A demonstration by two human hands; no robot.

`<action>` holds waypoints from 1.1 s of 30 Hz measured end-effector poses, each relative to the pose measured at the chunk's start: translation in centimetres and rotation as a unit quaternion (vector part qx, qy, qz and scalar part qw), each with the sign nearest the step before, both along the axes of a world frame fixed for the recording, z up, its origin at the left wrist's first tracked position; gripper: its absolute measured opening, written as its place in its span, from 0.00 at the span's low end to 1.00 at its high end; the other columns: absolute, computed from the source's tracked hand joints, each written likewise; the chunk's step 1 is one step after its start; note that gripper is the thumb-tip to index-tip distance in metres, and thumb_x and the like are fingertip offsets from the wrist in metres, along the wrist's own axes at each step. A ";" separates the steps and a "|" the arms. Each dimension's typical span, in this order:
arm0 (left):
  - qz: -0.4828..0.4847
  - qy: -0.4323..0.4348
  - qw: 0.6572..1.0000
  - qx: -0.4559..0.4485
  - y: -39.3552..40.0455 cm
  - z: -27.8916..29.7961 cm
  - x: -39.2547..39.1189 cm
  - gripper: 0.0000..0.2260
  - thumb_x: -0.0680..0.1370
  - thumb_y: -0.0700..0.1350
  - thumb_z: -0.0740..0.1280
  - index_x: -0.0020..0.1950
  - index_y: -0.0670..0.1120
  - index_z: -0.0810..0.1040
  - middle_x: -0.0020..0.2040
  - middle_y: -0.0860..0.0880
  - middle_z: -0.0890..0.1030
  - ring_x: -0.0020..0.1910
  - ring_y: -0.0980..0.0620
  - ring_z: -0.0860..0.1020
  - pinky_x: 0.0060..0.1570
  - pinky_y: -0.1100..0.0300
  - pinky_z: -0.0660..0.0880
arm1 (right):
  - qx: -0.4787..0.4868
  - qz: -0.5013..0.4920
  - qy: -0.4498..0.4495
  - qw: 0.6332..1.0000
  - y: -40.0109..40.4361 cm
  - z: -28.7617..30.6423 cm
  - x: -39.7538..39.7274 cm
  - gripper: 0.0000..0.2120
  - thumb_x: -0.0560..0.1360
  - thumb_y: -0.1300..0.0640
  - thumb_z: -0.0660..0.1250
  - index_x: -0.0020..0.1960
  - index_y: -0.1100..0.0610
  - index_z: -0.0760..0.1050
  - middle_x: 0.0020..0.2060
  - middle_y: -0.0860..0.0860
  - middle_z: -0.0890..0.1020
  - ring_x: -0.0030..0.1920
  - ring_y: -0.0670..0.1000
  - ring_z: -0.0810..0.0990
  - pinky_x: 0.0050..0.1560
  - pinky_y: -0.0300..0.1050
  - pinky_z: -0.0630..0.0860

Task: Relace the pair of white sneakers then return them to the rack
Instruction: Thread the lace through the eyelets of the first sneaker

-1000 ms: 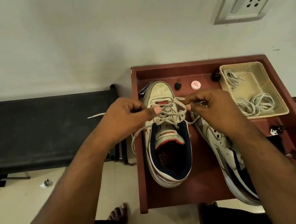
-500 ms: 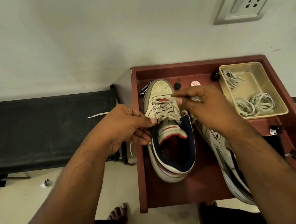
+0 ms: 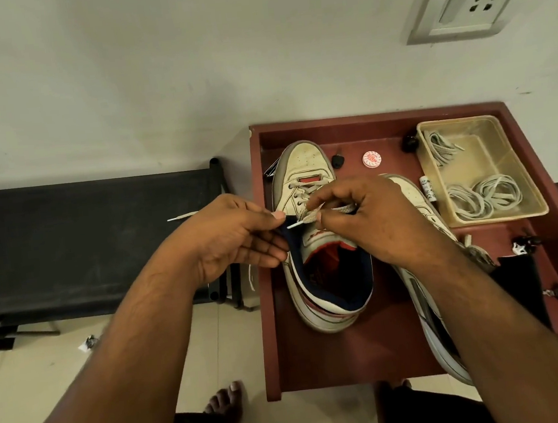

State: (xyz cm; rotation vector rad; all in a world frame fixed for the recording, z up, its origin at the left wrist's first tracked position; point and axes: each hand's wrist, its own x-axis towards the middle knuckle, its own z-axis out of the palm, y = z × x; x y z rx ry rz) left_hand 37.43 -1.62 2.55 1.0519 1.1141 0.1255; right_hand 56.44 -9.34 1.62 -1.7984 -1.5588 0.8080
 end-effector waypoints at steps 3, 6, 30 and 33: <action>-0.002 -0.003 1.000 0.000 0.0 0.0 -0.1 0.09 0.78 0.41 0.68 0.51 0.35 0.82 0.44 0.35 0.84 0.37 0.44 0.84 0.38 0.57 0.83 | 0.002 0.013 0.015 1.000 0.0 0.1 -0.4 0.11 0.69 0.50 0.68 0.49 0.37 0.81 0.43 0.30 0.82 0.51 0.34 0.79 0.66 0.62 0.68; -0.005 -0.004 1.000 0.001 0.0 0.0 -0.1 0.08 0.78 0.41 0.68 0.50 0.36 0.82 0.43 0.35 0.84 0.37 0.44 0.84 0.38 0.56 0.83 | 0.015 0.030 0.024 0.999 -0.1 0.0 -0.6 0.06 0.70 0.52 0.75 0.44 0.41 0.83 0.39 0.33 0.83 0.47 0.34 0.79 0.62 0.60 0.70; 0.009 -0.012 1.000 0.004 0.1 -0.3 0.2 0.10 0.76 0.42 0.70 0.52 0.35 0.82 0.43 0.36 0.84 0.38 0.43 0.83 0.39 0.56 0.83 | 0.082 0.003 -0.183 0.980 -0.1 -1.8 -1.9 0.04 0.78 0.47 0.65 0.47 0.45 0.77 0.44 0.38 0.77 0.52 0.43 0.72 0.53 0.46 0.52; 0.009 -0.021 1.000 0.002 0.1 -0.3 0.2 0.11 0.77 0.43 0.70 0.51 0.35 0.82 0.43 0.36 0.84 0.37 0.44 0.83 0.38 0.57 0.83 | 0.068 0.014 -0.186 0.980 -0.1 -1.9 -1.8 0.06 0.77 0.45 0.64 0.48 0.44 0.79 0.46 0.38 0.80 0.53 0.43 0.72 0.56 0.48 0.55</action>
